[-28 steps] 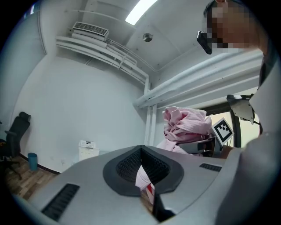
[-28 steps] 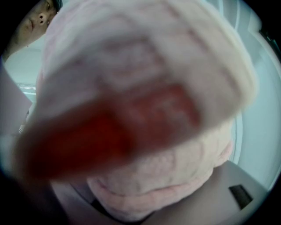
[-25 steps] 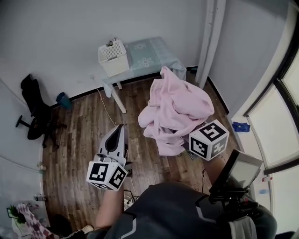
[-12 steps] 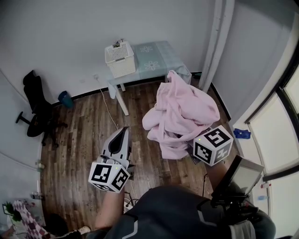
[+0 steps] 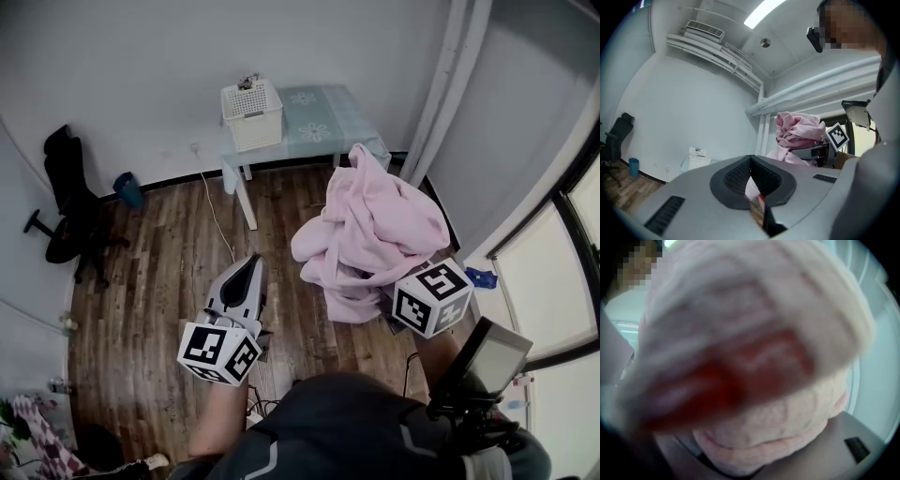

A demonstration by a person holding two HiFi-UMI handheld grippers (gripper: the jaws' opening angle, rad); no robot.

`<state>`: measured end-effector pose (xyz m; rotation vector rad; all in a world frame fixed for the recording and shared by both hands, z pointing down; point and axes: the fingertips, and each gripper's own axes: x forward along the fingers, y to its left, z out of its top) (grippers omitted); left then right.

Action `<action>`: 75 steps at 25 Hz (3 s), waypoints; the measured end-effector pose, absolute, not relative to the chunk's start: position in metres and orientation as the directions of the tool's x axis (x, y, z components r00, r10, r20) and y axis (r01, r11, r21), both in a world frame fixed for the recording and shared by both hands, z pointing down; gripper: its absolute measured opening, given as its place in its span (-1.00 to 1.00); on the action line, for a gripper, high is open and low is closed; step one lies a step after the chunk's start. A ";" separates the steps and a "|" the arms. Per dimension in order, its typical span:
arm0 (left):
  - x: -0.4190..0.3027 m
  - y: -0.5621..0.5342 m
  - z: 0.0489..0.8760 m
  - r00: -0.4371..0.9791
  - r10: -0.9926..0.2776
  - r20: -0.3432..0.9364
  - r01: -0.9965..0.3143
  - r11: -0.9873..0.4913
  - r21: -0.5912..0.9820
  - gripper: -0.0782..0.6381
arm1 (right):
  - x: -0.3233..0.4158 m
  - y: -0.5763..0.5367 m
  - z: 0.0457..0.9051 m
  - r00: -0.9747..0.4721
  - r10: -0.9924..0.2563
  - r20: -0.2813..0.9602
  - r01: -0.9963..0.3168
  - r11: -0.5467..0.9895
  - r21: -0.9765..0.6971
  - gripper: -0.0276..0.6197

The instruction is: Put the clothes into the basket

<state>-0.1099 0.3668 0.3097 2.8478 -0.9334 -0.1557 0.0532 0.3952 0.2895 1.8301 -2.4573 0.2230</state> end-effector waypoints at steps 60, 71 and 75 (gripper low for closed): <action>0.002 0.067 0.331 0.665 -0.741 0.092 -0.745 -0.667 0.014 -0.76 | 0.182 0.069 0.323 -0.477 -0.877 0.059 -0.867 0.458 -0.198 0.11; -0.031 -0.065 0.328 0.668 -0.742 0.047 -0.742 -0.670 -0.021 -0.76 | 0.154 -0.043 0.312 -0.403 -0.911 0.084 -0.907 0.386 -0.171 0.11; -0.044 -0.101 0.324 0.708 -0.706 0.023 -0.707 -0.707 0.031 -0.76 | 0.142 -0.078 0.305 -0.372 -0.923 0.095 -0.923 0.357 -0.146 0.11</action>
